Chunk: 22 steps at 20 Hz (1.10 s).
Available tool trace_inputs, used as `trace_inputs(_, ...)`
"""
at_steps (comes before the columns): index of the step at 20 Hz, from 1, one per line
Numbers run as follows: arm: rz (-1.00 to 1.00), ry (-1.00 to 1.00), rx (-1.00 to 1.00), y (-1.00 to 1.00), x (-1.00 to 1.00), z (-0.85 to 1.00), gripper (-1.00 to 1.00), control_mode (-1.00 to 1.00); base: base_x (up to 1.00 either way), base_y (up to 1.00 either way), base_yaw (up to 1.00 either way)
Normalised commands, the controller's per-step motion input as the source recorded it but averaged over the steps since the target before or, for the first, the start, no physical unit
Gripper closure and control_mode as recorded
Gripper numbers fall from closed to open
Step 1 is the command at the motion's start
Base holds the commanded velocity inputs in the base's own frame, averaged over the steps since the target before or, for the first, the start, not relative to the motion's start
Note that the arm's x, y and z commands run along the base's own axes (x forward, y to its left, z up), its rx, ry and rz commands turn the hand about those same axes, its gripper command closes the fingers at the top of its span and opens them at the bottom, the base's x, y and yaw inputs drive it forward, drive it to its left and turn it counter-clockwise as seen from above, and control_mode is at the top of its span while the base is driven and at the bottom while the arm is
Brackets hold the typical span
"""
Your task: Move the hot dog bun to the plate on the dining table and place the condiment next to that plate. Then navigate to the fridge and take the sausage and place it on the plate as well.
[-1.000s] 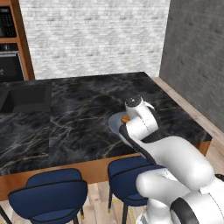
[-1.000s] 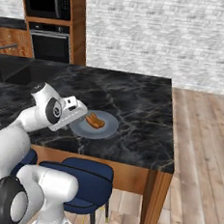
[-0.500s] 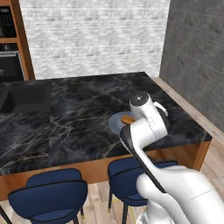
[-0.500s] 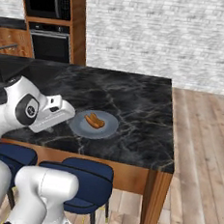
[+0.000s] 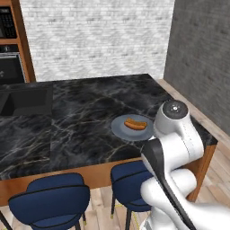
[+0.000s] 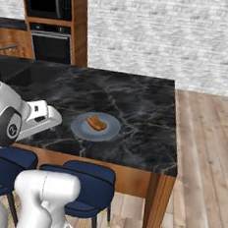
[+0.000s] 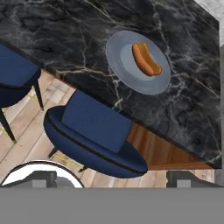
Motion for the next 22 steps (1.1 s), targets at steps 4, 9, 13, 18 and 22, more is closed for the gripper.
trace_inputs(4, -0.02, 0.0, 0.0, -0.02, -0.22, 0.01, -1.0, -1.0, 0.0, 0.0, 0.0)
trace_inputs(9, 0.0, 0.0, 0.0, 0.0, -0.01, 0.0, -1.0, 1.0, -0.07, 0.03, 0.0)
trace_inputs(13, 0.0, 0.0, 0.0, 0.0, 0.0, 0.0, -1.0, 1.0, -0.34, 0.85, 0.0)
trace_inputs(18, 0.0, 0.0, 0.0, 0.0, 0.0, 0.0, -1.0, 1.0, -0.01, 1.0, -0.01)
trace_inputs(22, 0.0, 0.0, 0.0, 0.0, 0.0, 0.0, -1.0, 1.0, 0.0, 1.0, 0.0)
